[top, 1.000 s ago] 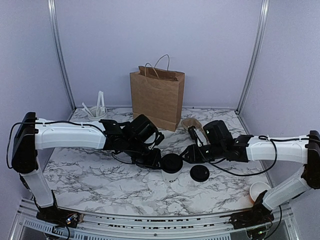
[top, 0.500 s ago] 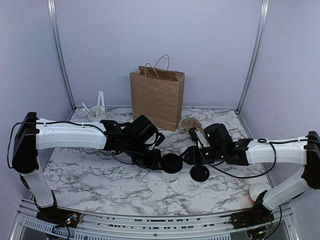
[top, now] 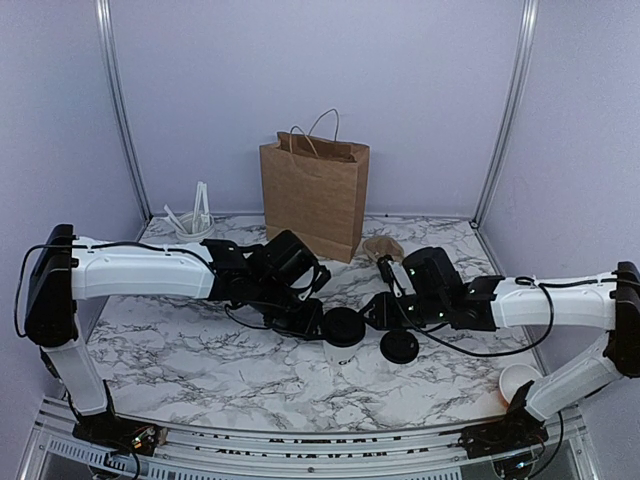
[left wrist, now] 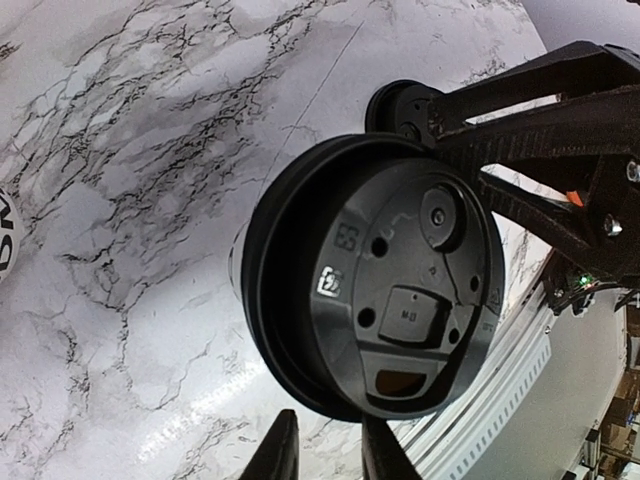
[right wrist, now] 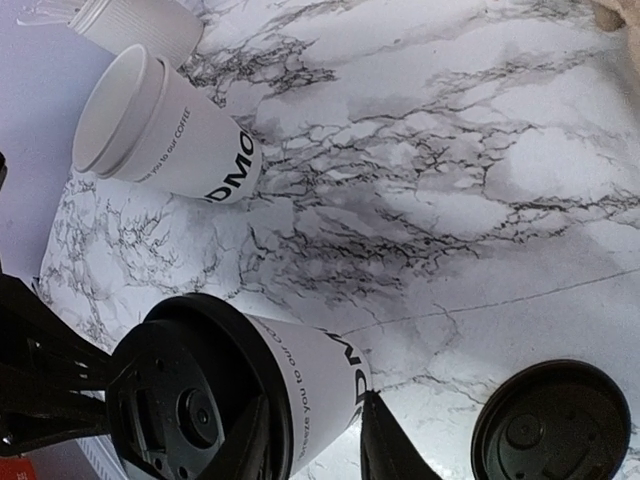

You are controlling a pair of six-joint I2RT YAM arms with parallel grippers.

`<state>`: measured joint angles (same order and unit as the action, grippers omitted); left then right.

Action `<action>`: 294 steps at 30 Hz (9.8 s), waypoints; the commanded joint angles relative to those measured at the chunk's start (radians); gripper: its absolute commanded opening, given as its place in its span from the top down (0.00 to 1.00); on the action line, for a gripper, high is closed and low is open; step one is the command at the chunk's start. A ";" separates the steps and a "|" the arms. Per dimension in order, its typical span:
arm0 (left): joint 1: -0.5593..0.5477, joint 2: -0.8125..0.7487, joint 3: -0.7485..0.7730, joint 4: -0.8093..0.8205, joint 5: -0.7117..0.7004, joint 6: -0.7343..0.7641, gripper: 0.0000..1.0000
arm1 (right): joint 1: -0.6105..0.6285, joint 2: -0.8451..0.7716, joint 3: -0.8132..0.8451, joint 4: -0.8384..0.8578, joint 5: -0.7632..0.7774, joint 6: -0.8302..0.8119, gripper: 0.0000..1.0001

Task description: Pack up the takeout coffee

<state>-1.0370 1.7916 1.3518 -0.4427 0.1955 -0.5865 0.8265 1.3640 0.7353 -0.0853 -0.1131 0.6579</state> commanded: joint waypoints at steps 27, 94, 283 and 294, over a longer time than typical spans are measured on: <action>0.038 0.011 0.099 -0.147 -0.158 0.071 0.78 | 0.052 -0.075 0.192 -0.338 0.061 0.011 0.68; -0.037 -0.028 -0.035 -0.047 -0.110 0.004 0.75 | -0.057 0.070 0.112 -0.159 -0.214 -0.091 0.65; 0.016 -0.020 0.006 -0.078 -0.120 0.066 0.74 | 0.119 0.017 0.193 -0.197 -0.121 -0.043 0.64; 0.038 0.029 0.069 -0.079 -0.117 0.099 0.74 | 0.144 0.038 0.199 -0.128 -0.135 0.001 0.64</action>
<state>-0.9958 1.7782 1.3804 -0.5236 0.0643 -0.5224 0.9527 1.3922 0.9222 -0.3008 -0.2264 0.6373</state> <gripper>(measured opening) 0.257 0.357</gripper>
